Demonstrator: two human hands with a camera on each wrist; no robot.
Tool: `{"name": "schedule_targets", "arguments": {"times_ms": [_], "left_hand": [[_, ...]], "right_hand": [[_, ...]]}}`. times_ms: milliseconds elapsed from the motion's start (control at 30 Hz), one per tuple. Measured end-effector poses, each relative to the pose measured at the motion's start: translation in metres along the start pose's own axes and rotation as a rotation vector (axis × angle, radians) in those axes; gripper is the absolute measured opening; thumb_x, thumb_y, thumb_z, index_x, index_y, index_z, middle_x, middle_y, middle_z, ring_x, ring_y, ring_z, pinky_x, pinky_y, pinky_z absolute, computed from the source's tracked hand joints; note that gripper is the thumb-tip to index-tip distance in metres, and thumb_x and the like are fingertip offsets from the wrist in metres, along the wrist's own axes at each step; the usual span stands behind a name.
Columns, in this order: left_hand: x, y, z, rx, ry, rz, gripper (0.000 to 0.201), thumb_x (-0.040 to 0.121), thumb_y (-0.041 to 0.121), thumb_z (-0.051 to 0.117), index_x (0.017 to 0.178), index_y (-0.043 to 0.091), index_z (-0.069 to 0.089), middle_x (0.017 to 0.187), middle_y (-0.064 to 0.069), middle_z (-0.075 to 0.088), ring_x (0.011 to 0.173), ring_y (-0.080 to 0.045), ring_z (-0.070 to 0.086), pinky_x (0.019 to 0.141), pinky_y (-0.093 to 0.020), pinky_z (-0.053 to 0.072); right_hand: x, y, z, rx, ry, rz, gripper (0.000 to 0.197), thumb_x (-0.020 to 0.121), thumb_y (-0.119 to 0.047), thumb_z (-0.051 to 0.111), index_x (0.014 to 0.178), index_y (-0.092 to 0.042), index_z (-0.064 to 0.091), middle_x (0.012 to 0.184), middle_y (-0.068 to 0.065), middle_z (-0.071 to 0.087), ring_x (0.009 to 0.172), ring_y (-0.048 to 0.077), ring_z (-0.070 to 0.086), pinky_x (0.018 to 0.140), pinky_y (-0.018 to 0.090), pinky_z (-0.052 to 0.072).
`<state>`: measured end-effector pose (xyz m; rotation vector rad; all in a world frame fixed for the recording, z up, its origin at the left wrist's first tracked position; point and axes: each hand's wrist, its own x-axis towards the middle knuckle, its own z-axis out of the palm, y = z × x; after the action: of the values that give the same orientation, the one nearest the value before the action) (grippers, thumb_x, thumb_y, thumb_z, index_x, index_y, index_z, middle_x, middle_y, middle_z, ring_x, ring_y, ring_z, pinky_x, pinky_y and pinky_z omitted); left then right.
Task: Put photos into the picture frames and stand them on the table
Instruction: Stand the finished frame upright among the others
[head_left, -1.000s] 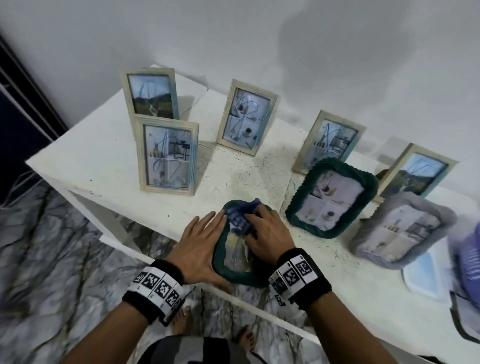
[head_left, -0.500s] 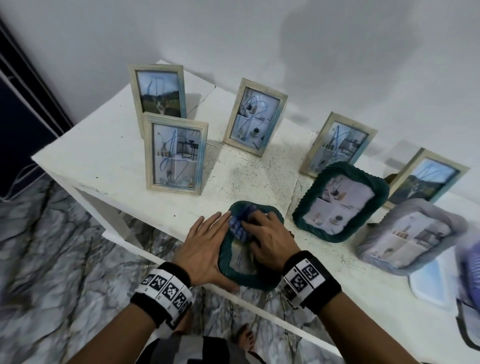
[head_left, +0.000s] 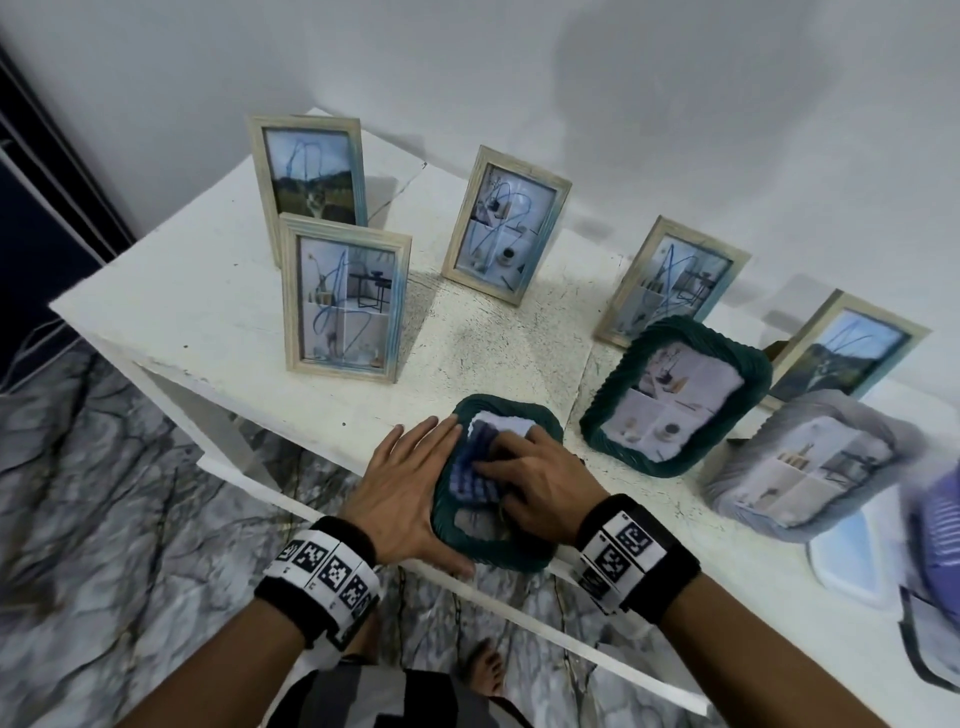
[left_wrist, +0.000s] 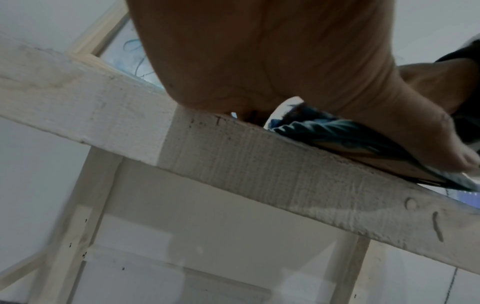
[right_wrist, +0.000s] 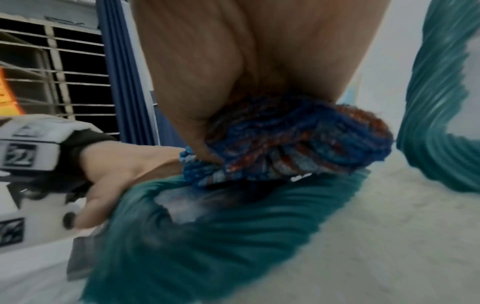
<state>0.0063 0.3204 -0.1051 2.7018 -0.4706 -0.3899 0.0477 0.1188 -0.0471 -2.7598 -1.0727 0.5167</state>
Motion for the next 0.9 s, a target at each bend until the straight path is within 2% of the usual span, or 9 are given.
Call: {"name": "schedule_targets", "arguments": {"times_ms": [67,167,233,400,500,567,667,833,900], "left_hand": [[0.0,-0.001,-0.001,0.003,0.004,0.003,0.15,0.045,0.099,0.051,0.154,0.021,-0.016,0.161,0.007,-0.018,0.146,-0.009,-0.022,0.118,-0.036,-0.017],[0.0,-0.001,0.0,0.001,0.016,0.012,0.149,0.045,0.1,0.05,0.154,0.022,-0.015,0.161,0.008,-0.017,0.146,-0.007,-0.022,0.118,-0.037,-0.016],[-0.001,-0.001,-0.001,-0.009,0.019,0.014,0.149,0.045,0.099,0.051,0.154,0.022,-0.013,0.161,0.009,-0.016,0.146,-0.007,-0.021,0.119,-0.037,-0.015],[-0.001,-0.002,0.0,-0.027,0.024,0.022,0.149,0.044,0.099,0.053,0.154,0.025,-0.015,0.161,0.011,-0.015,0.146,-0.007,-0.02,0.119,-0.037,-0.014],[-0.001,-0.003,-0.001,-0.033,0.023,0.035,0.148,0.044,0.099,0.054,0.153,0.026,-0.014,0.161,0.01,-0.013,0.147,-0.007,-0.019,0.119,-0.036,-0.014],[-0.001,-0.002,-0.001,-0.032,0.036,0.034,0.147,0.044,0.099,0.054,0.153,0.026,-0.013,0.161,0.01,-0.012,0.147,-0.007,-0.018,0.118,-0.035,-0.015],[-0.001,0.0,-0.002,-0.025,0.042,0.021,0.146,0.046,0.098,0.052,0.154,0.023,-0.012,0.161,0.009,-0.014,0.146,-0.007,-0.018,0.117,-0.034,-0.017],[0.0,0.001,-0.001,0.005,0.035,0.005,0.147,0.046,0.098,0.052,0.154,0.02,-0.011,0.162,0.007,-0.014,0.147,-0.008,-0.017,0.117,-0.034,-0.017],[-0.001,0.001,-0.002,0.002,0.028,0.008,0.146,0.047,0.097,0.053,0.154,0.022,-0.013,0.162,0.009,-0.014,0.147,-0.008,-0.017,0.118,-0.035,-0.016]], "right_hand": [[-0.006,0.008,-0.004,-0.064,-0.039,0.009,0.047,0.079,-0.022,0.048,0.123,-0.021,0.064,0.11,0.004,0.058,0.081,0.027,0.046,0.068,0.04,0.046],[0.01,0.025,-0.004,-0.122,0.008,0.165,0.057,0.078,-0.027,0.029,0.122,-0.015,0.063,0.112,0.009,0.059,0.081,0.031,0.048,0.07,0.044,0.048],[0.022,0.019,0.0,-0.113,0.041,0.189,0.062,0.074,-0.029,0.024,0.118,-0.012,0.065,0.111,0.01,0.06,0.083,0.033,0.049,0.07,0.046,0.048],[0.02,0.002,0.002,-0.058,0.031,0.09,0.058,0.079,-0.033,0.029,0.124,-0.017,0.063,0.119,0.006,0.058,0.092,0.034,0.049,0.076,0.044,0.046],[0.025,0.013,-0.009,-0.155,0.027,0.128,0.046,0.088,-0.029,0.048,0.133,-0.024,0.055,0.125,0.007,0.052,0.103,0.034,0.045,0.086,0.046,0.044],[0.03,0.015,-0.01,-0.149,0.044,0.167,0.047,0.087,-0.028,0.05,0.134,-0.024,0.054,0.126,0.007,0.05,0.105,0.034,0.043,0.088,0.047,0.043],[0.025,0.009,-0.005,-0.06,0.039,0.126,0.05,0.081,-0.026,0.044,0.128,-0.023,0.06,0.116,0.008,0.054,0.095,0.032,0.045,0.081,0.045,0.044],[-0.026,-0.008,0.012,-0.044,-0.033,-0.129,0.044,0.077,-0.023,0.053,0.118,-0.026,0.067,0.108,0.004,0.056,0.084,0.025,0.047,0.066,0.033,0.04],[-0.033,0.0,0.014,-0.091,-0.009,-0.086,0.046,0.08,-0.031,0.043,0.12,-0.029,0.066,0.112,0.002,0.058,0.086,0.024,0.049,0.067,0.035,0.045]]}}
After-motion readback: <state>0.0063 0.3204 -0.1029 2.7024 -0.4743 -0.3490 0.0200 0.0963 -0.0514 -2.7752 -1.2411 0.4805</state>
